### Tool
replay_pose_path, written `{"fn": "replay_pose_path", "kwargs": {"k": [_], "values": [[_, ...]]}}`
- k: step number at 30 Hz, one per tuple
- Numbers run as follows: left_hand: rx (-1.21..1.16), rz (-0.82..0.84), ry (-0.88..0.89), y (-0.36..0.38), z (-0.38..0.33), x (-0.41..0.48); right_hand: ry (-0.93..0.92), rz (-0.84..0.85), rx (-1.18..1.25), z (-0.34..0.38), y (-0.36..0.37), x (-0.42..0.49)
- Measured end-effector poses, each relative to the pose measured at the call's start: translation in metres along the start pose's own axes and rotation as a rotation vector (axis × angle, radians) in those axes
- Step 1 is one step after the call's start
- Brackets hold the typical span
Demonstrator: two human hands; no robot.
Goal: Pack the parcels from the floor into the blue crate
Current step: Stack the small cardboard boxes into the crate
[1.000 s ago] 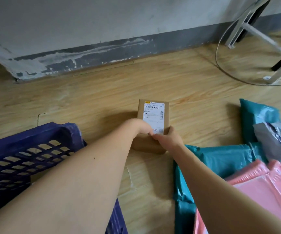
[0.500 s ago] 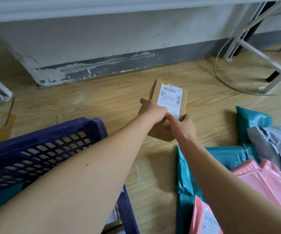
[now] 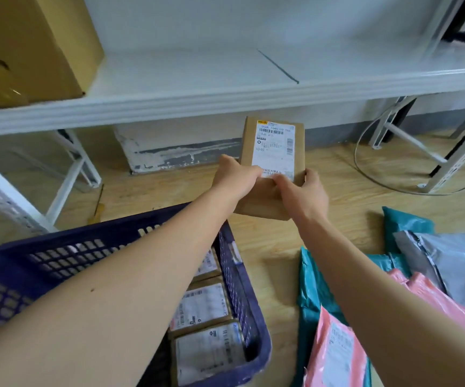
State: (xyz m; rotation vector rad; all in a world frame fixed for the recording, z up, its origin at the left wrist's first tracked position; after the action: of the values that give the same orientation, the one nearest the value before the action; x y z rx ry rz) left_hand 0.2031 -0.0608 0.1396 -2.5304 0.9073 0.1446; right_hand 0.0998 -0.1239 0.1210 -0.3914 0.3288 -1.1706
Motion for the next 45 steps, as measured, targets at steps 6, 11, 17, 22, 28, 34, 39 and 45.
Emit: {"fn": "replay_pose_path", "kwargs": {"k": [6,11,17,22,28,34,39,45], "values": [[-0.085,-0.112,0.014,-0.068,0.012,-0.053,-0.092,0.072,-0.041,0.039,0.009,-0.057],[-0.171,-0.165,-0.118,-0.110,0.050,-0.091,-0.104,0.257,-0.232,0.051,0.034,-0.092],[-0.275,-0.052,-0.360,-0.120,0.118,-0.104,-0.152,0.428,-0.571,0.032,0.064,-0.116],[-0.284,-0.024,-0.417,-0.111,0.166,-0.096,-0.085,0.609,-0.766,-0.007,0.095,-0.115],[-0.236,0.023,-0.414,-0.098,0.193,-0.080,-0.078,0.604,-0.856,-0.032,0.117,-0.107],[-0.202,0.048,-0.454,-0.095,0.210,-0.073,-0.093,0.653,-0.918,-0.049,0.133,-0.111],[-0.207,0.096,-0.465,-0.082,0.213,-0.074,-0.128,0.660,-0.904,-0.053,0.134,-0.106],[-0.170,0.149,-0.447,-0.078,0.214,-0.072,-0.124,0.673,-0.930,-0.054,0.131,-0.111]]}}
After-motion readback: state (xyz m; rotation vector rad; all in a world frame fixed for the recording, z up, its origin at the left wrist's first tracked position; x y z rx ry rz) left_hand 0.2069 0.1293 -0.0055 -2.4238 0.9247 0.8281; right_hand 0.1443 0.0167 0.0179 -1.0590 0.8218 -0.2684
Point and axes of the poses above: each hand's wrist, its own x-axis towards the middle knuckle, its own y-axis out of the palm, z = x × y, the point moved 1 cm from there along x, towards the middle knuckle, and after that the axes turned 2 degrees about z, right-handed, at the moved point
